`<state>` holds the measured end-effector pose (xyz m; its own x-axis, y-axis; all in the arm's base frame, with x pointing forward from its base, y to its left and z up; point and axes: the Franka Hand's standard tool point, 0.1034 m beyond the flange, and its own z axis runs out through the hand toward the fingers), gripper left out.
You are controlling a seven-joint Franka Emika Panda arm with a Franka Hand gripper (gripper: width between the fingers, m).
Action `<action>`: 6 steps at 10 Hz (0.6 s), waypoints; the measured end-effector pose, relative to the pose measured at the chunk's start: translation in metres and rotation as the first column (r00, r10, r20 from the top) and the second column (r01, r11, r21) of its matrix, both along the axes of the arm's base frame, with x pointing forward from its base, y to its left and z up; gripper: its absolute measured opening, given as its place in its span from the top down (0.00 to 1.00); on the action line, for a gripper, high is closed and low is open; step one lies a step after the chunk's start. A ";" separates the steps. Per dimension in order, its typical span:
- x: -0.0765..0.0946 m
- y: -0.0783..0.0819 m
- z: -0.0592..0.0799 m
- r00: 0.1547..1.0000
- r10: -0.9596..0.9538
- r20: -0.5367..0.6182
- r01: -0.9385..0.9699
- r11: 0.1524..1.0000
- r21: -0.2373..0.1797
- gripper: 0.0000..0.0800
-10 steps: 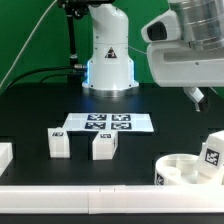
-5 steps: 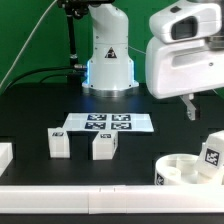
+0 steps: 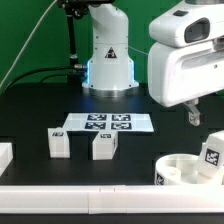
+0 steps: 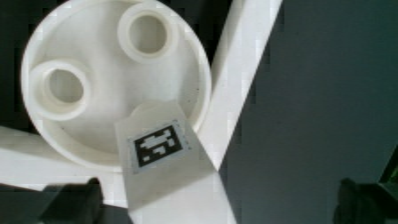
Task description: Assemble stool
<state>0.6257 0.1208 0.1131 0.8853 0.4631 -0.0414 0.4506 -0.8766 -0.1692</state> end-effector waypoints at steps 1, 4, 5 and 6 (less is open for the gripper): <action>0.002 0.000 -0.004 0.997 0.075 0.021 -0.074 0.997 -0.008 0.19; 0.017 -0.007 -0.017 0.999 0.026 0.042 -0.025 1.000 -0.018 0.19; 0.018 -0.007 -0.023 0.999 0.018 0.050 -0.017 1.000 -0.019 0.19; 0.018 -0.008 -0.030 0.999 0.014 0.044 -0.014 1.000 -0.020 0.19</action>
Offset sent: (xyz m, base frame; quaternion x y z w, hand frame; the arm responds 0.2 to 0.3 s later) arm 0.0269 -0.0192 -0.0164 -0.0653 0.0214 0.0493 0.9964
